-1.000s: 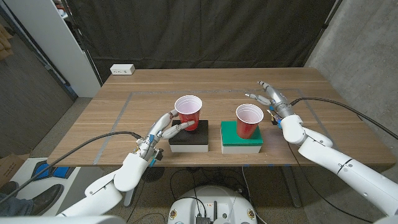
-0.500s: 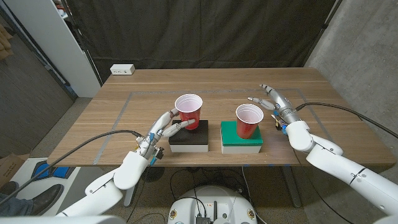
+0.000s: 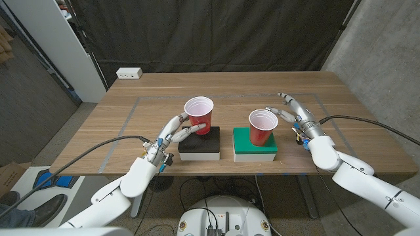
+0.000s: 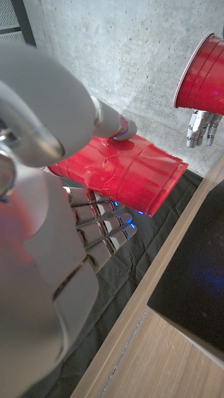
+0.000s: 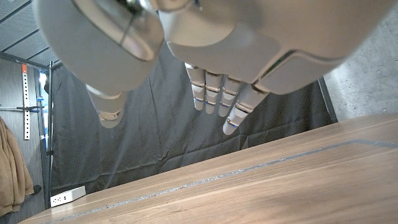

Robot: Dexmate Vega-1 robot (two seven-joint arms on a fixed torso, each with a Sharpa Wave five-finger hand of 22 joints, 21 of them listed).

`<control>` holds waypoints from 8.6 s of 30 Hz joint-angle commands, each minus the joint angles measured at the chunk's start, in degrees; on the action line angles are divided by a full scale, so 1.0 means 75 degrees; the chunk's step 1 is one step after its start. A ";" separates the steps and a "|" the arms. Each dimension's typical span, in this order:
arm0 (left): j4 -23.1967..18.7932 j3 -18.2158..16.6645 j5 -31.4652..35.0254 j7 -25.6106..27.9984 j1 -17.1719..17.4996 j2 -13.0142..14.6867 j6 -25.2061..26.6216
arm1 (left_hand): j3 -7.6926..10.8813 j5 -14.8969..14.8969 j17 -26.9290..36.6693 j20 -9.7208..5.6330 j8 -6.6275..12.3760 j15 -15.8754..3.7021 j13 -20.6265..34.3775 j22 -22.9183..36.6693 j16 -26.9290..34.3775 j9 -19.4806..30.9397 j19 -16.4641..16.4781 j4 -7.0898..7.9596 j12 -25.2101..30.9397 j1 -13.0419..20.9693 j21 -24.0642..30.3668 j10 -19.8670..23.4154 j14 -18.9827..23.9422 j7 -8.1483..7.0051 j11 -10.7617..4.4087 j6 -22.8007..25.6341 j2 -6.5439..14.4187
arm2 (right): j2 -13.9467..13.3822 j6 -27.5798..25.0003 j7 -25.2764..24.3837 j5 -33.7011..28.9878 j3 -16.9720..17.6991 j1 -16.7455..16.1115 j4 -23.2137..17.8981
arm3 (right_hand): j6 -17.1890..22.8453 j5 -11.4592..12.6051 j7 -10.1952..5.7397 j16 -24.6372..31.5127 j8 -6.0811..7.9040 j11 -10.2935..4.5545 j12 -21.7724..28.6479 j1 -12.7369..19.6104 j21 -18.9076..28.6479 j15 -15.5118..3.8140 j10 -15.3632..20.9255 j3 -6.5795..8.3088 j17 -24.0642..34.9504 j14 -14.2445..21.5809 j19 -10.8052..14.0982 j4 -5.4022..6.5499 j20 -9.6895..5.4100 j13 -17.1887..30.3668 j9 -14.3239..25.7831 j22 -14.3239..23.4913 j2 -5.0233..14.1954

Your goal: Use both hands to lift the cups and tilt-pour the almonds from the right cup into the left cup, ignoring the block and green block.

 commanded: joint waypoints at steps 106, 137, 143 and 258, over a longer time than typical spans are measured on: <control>0.0205 -0.0406 -0.0432 -0.0344 -0.0162 -0.0189 -0.0599 | -0.0257 0.0094 0.0046 -0.0452 -0.0120 -0.0420 0.0035 0.0030 -0.0076 0.0030 0.0219 0.0059 -0.0182 0.0399 -0.0085 0.0204 0.0251 -0.0004 0.0024 0.0198 -0.0041 | 0.1656 0.1113 0.0157 -0.2471 0.2015 -0.4104 -0.1933 | -0.0419 0.0070 0.0295 -0.0091 -0.0074 0.0189 -0.0076 0.0138 -0.0034 0.0221 -0.0281 -0.0134 -0.0081 -0.0221 -0.0186 -0.0060 0.0151 -0.0003 0.0054 0.0008 -0.0406; 0.0195 -0.0407 -0.0457 -0.0436 -0.0187 -0.0243 -0.0460 | -0.0302 0.0112 0.0047 -0.0406 -0.0131 -0.0376 0.0038 0.0034 -0.0075 0.0034 0.0239 0.0055 -0.0199 0.0480 -0.0093 0.0253 0.0304 0.0025 0.0049 0.0231 0.0008 | 0.1218 0.1025 -0.0103 -0.2229 0.1122 -0.3072 -0.1413 | -0.0251 0.0106 0.0306 -0.0010 0.0016 0.0205 0.0008 0.0184 0.0040 0.0233 -0.0087 -0.0124 -0.0100 -0.0020 0.0002 -0.0060 0.0194 -0.0003 0.0056 0.0009 -0.0419; 0.0191 -0.0379 -0.0455 -0.0437 -0.0236 -0.0254 -0.0392 | -0.0314 0.0113 0.0048 -0.0400 -0.0134 -0.0373 0.0039 0.0035 -0.0076 0.0035 0.0248 0.0056 -0.0203 0.0491 -0.0092 0.0259 0.0309 0.0027 0.0026 0.0232 0.0014 | 0.1174 0.1102 -0.0152 -0.2138 0.0910 -0.2792 -0.1212 | -0.0205 0.0114 0.0283 0.0009 0.0033 0.0188 0.0021 0.0200 0.0044 0.0213 -0.0045 -0.0118 -0.0103 0.0030 0.0022 -0.0060 0.0195 -0.0003 0.0055 0.0009 -0.0413; -0.0166 -0.0278 -0.0767 -0.0679 0.0277 -0.0220 -0.0494 | -0.0385 0.0156 0.0045 -0.0287 -0.0097 -0.0388 0.0055 0.0046 -0.0055 0.0049 0.0588 0.0073 -0.0176 0.0726 -0.0035 0.0677 0.0720 0.0097 0.0078 0.0621 0.0352 | 0.1694 0.2171 -0.0385 -0.1680 0.1174 -0.2246 -0.1294 | 0.3419 0.0401 -0.0725 0.1435 0.1068 -0.0611 0.0601 0.1087 0.0742 -0.0889 0.3450 -0.0247 0.0218 0.3395 0.3026 0.0035 -0.0387 0.0038 0.0102 0.0093 -0.0181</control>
